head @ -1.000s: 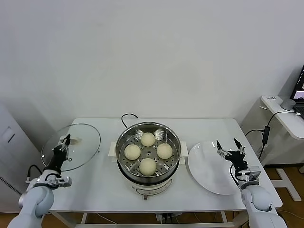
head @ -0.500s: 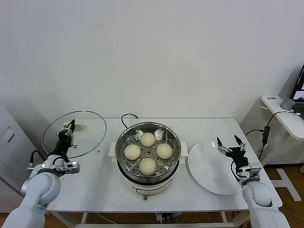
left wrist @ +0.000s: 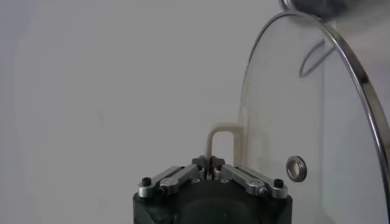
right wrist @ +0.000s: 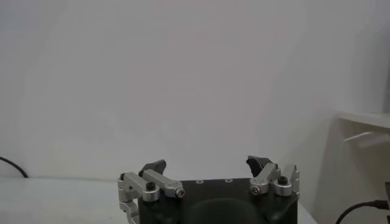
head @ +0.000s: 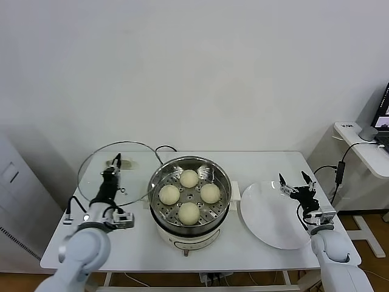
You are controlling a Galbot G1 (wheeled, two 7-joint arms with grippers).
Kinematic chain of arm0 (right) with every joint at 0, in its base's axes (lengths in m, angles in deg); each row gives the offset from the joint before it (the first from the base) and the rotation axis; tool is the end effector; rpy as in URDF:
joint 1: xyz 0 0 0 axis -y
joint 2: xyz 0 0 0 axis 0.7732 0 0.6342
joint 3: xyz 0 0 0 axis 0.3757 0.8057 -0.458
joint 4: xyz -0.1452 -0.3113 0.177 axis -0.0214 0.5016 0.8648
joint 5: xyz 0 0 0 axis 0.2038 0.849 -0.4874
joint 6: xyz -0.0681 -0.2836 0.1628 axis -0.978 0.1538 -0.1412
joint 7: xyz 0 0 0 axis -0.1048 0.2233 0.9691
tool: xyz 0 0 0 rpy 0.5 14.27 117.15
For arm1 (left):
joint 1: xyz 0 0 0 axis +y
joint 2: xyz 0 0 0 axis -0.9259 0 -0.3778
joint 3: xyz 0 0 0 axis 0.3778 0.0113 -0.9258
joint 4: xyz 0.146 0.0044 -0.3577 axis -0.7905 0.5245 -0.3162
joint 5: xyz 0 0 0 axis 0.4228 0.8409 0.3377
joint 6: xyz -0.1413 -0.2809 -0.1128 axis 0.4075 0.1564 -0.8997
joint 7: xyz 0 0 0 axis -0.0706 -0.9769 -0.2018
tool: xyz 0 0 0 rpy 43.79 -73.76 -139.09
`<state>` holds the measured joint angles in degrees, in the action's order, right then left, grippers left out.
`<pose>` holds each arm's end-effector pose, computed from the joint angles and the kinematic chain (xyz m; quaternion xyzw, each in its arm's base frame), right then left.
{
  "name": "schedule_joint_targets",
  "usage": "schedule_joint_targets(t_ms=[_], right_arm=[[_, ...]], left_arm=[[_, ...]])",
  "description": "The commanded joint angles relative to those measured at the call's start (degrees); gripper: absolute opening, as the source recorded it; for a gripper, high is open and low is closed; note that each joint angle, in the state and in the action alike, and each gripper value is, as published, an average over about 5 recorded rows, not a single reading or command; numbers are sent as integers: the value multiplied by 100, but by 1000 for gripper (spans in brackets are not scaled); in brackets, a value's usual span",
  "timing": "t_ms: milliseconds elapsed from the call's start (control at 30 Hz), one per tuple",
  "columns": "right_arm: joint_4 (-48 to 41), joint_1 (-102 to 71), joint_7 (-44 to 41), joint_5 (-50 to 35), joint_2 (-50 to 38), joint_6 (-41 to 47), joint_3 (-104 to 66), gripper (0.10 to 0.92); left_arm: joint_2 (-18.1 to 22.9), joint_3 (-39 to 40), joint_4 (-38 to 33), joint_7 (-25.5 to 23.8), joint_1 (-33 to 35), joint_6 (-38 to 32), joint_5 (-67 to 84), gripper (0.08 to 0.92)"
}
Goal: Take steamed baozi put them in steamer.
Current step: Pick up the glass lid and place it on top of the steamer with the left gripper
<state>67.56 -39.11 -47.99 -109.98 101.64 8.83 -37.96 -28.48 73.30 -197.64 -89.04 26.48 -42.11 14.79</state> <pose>0.3266 -0.2208 -0.3996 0.0112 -0.9995 0.0301 0.0010 0.2711 0.0494 -0.2688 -0.0305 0.6813 0.7311 0.0173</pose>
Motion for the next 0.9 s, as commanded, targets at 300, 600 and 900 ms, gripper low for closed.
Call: schedule_joint_targets(t_ms=[300,600,900], right_arm=[[-78,12,15,-5,-4,-21,-57,823],[-142,-3,-6,10,46,-41,-76,823],[-170,-5,-13,21,59,-51,-87,823]], left_arm=[[949,1451,-173,-547,-362,866,-1229,103],[1239,1673,-111,-560,-364,906,-1404,103],[1460,1835,-15,-552,-361,915,-1583,103]])
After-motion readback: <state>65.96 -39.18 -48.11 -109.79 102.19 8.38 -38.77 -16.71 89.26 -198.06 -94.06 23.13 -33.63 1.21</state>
